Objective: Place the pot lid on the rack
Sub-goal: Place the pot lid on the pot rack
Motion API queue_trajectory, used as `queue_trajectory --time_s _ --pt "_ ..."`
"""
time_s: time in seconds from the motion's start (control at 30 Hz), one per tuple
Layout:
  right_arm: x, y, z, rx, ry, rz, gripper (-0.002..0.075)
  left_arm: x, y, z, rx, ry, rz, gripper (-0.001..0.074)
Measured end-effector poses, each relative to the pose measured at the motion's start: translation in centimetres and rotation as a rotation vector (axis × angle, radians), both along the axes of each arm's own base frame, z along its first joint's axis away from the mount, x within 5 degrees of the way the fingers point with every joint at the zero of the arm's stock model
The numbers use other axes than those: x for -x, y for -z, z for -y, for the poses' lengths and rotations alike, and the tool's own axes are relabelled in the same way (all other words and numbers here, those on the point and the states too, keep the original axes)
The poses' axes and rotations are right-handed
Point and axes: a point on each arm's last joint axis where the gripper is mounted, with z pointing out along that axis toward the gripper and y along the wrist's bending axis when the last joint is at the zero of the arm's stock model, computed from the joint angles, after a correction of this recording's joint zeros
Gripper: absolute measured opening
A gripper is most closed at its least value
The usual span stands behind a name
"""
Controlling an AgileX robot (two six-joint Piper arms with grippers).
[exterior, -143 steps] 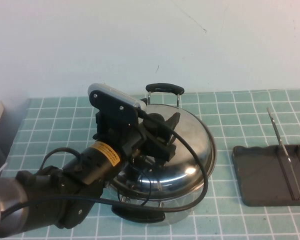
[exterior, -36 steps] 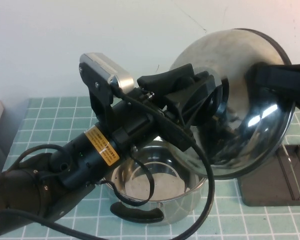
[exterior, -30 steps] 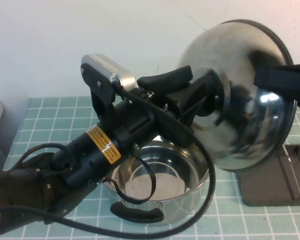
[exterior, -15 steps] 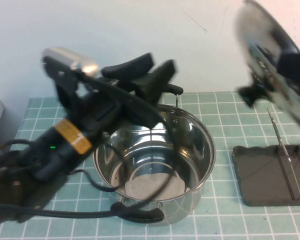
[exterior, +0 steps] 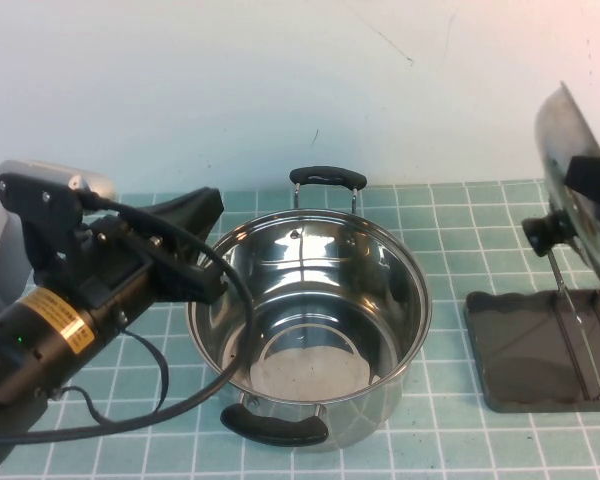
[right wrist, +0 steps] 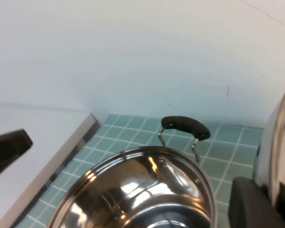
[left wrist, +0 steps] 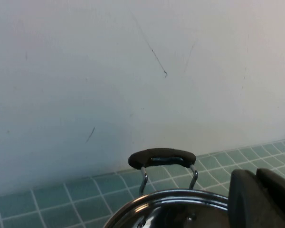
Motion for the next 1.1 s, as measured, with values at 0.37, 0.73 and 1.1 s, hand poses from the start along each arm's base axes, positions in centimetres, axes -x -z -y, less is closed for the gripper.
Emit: queue_trajectory --time_s 0.37,0.73,1.1 --pt "-2.6 3.1 -0.2 -0.030 -0.011 -0.085 0.0029 0.3 0.6 0.0 -0.033 0.010 -0.011 0.0001" --pt "-2.4 3.1 -0.4 -0.015 -0.058 -0.069 0.0192 0.3 0.6 0.0 -0.091 0.009 0.028 -0.0001" --pt "-1.8 2.7 0.7 0.038 -0.055 -0.052 0.0207 0.3 0.7 -0.1 -0.108 0.008 0.036 -0.0001"
